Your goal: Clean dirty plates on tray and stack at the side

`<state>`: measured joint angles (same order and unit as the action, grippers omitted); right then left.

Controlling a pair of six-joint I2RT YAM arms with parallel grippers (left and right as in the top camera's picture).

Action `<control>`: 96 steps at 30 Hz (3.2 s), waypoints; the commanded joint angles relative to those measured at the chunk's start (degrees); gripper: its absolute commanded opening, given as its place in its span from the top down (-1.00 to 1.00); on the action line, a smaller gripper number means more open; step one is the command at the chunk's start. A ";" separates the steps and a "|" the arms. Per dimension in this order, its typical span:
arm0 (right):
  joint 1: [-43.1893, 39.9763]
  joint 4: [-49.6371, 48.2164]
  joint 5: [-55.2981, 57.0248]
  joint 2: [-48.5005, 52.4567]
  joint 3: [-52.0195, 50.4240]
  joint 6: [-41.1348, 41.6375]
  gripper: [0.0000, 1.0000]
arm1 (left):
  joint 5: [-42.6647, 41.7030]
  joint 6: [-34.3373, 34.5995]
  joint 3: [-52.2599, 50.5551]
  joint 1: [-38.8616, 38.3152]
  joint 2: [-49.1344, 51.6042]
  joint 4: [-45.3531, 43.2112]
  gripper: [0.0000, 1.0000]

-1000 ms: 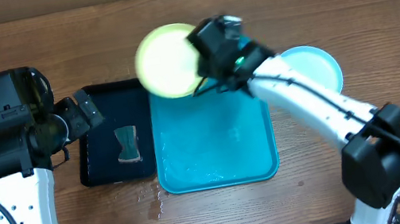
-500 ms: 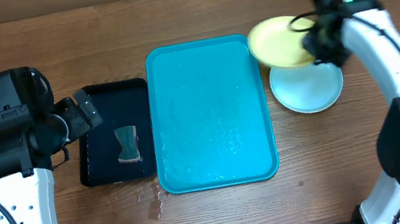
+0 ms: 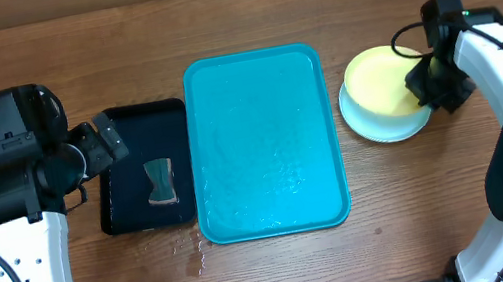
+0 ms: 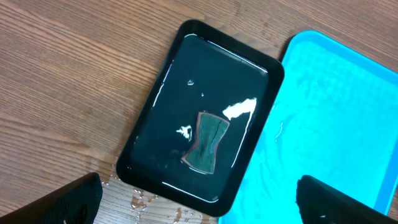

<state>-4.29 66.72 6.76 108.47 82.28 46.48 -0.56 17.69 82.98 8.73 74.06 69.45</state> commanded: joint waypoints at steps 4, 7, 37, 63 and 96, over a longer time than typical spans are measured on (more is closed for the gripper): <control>0.26 -1.92 -0.02 -2.32 -4.96 0.02 0.92 | 0.76 0.55 0.74 0.28 0.20 -0.04 -1.00; 0.33 -1.79 -0.02 -2.32 -5.51 0.02 0.92 | 0.76 0.55 0.74 0.28 0.20 -0.04 -0.99; 0.72 -4.83 -23.26 -2.32 -5.51 -34.23 -1.00 | 0.76 0.55 0.74 0.28 0.20 -0.04 -1.00; 6.34 -13.14 -30.84 -2.32 -5.51 -46.31 -1.00 | 0.79 0.55 0.74 0.24 0.20 -0.04 -1.00; 6.34 -13.14 -30.82 -2.99 -5.51 -46.34 -0.99 | 0.76 0.55 0.74 0.24 0.20 -0.04 -1.00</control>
<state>2.24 53.78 -23.57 107.94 77.06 0.62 -0.56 17.69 82.98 8.73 74.06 69.45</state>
